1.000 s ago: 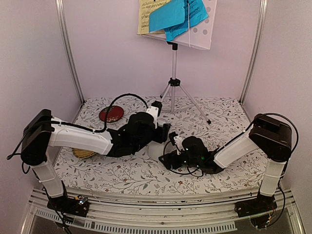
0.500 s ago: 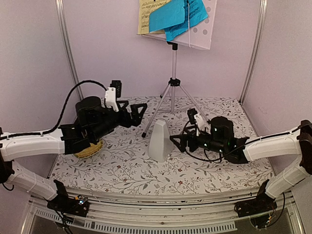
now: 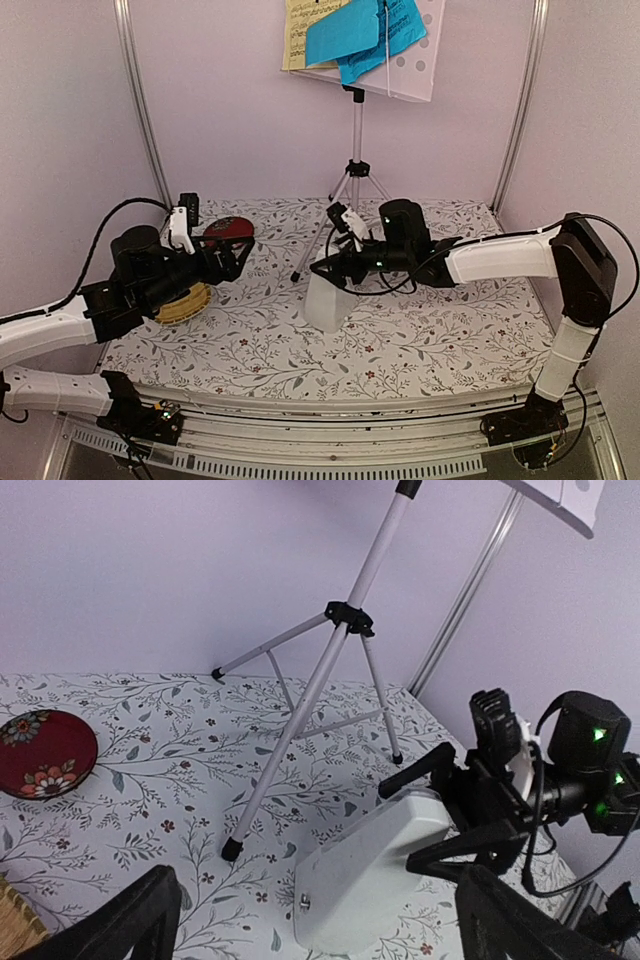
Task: Pack up the instrument practice props
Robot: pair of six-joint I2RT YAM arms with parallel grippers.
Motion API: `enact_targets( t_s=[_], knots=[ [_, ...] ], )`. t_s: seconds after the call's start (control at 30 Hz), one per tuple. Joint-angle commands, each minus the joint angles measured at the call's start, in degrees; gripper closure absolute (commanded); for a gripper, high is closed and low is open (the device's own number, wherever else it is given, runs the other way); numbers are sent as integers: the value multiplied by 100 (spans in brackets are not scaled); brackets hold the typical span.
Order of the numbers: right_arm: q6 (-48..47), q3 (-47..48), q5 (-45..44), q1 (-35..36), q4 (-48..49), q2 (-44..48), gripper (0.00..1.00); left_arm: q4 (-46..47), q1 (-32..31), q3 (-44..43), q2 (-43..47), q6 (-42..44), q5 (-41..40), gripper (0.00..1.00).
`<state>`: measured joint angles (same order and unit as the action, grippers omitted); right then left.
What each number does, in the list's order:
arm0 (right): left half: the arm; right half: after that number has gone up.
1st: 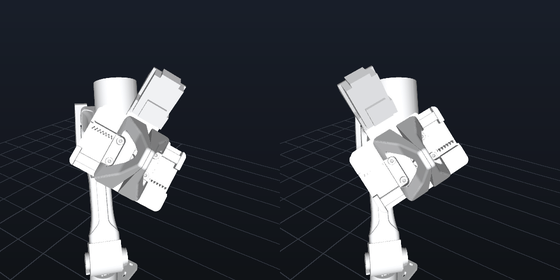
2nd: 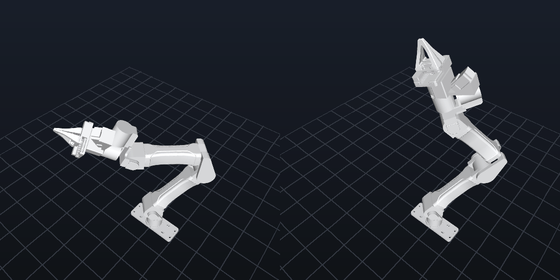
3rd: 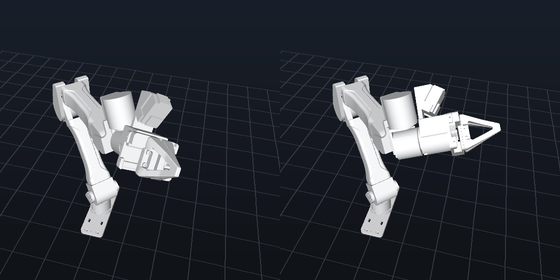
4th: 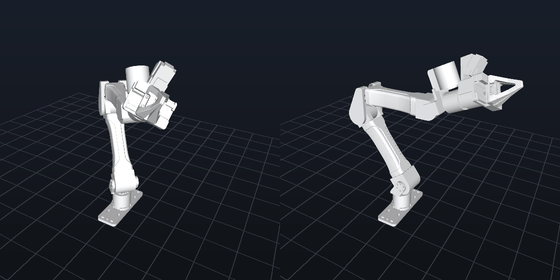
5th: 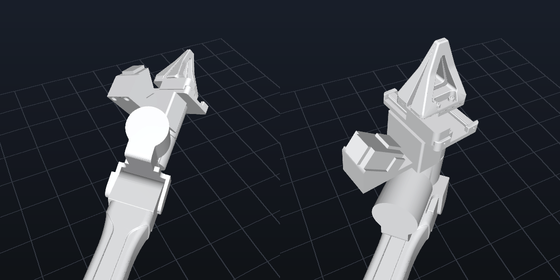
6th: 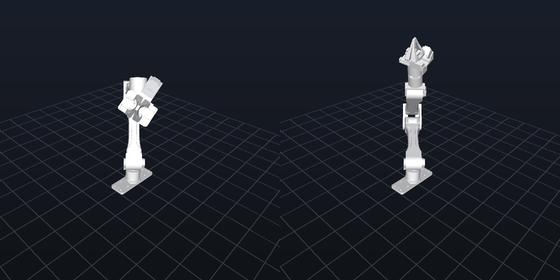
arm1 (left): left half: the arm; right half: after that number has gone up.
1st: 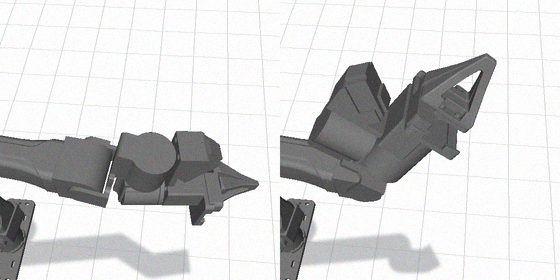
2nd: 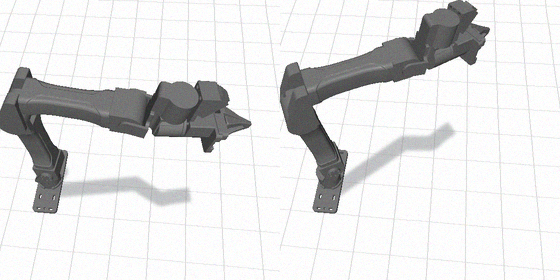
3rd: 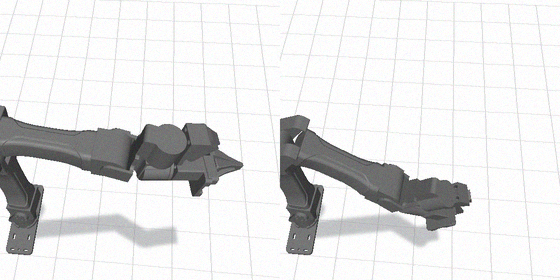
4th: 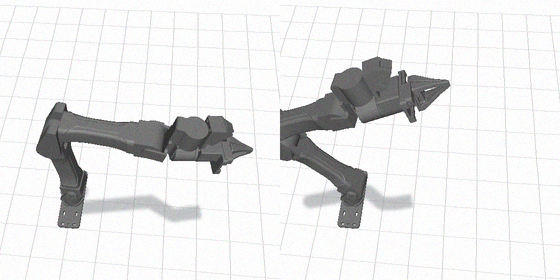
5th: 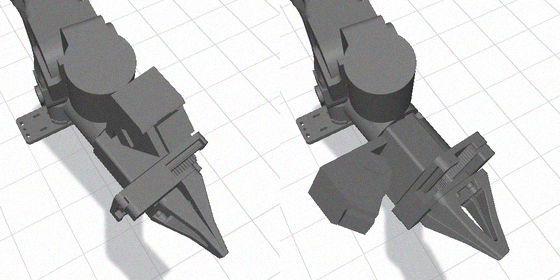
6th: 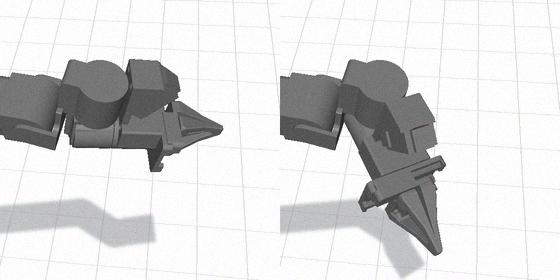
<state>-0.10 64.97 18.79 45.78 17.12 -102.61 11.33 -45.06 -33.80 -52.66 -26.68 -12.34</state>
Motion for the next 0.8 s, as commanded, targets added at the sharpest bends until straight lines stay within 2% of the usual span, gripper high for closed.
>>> enact_targets(
  t_s=[0.0,0.2,0.37,0.47,0.63,0.77],
  knots=[
    [-253,227,159,11,-476,-194,25,-231,130,96,133,-80,79,2],
    [239,-99,-1831,201,-610,178,43,-143,171,128,13,-74,108,2],
    [1102,-653,-3769,188,-1176,922,44,-39,187,140,-118,-83,142,2],
    [1736,-900,-4813,155,-1832,1245,45,6,188,132,-196,-83,150,2],
    [2564,-1414,-5690,-71,-2385,1699,45,140,201,152,-304,-92,227,2],
    [3022,-1716,-5992,-554,-2713,1950,45,126,208,121,-437,-81,241,2]
  ],
)
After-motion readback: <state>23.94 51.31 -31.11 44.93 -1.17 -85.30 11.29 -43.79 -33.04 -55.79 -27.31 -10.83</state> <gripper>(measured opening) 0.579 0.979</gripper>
